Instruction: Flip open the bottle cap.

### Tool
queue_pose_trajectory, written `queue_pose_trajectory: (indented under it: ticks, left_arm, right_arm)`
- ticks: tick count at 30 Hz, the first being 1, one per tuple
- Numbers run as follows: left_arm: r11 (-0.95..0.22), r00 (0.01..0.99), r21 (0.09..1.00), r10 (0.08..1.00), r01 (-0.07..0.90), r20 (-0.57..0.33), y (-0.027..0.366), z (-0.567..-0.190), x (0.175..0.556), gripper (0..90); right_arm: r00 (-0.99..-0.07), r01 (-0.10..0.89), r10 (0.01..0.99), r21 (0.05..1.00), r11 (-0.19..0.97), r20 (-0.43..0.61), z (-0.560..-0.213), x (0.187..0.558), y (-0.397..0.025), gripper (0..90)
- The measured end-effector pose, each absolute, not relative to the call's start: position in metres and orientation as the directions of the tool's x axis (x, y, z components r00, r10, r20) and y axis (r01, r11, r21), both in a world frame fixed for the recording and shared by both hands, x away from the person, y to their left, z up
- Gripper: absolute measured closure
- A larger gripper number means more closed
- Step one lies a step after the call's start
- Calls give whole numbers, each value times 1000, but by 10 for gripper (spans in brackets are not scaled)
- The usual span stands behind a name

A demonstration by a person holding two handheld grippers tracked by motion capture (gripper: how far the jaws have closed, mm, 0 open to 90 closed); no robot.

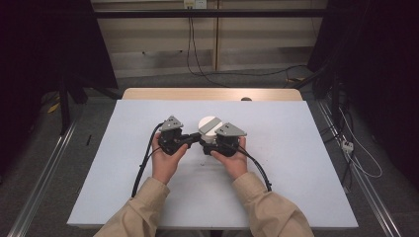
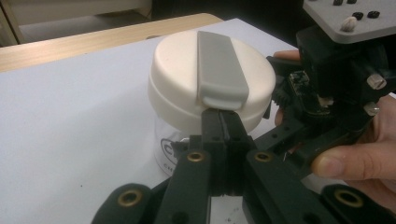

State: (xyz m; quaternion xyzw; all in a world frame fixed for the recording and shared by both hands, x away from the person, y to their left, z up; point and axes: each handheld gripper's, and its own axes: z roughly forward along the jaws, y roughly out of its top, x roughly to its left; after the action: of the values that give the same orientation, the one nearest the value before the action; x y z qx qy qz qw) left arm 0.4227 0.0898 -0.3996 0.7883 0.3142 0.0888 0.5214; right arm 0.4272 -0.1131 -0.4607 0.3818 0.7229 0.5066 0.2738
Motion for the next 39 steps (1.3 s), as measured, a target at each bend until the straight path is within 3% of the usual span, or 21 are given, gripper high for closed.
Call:
queue_pose_trajectory:
  ticks: [39]
  left_arm:
    - [-258, 792, 894, 591, 366, -154, 78, -369, 435, 900]
  right_arm:
    - [-559, 277, 829, 940, 200, -12, -462, 427, -113, 184]
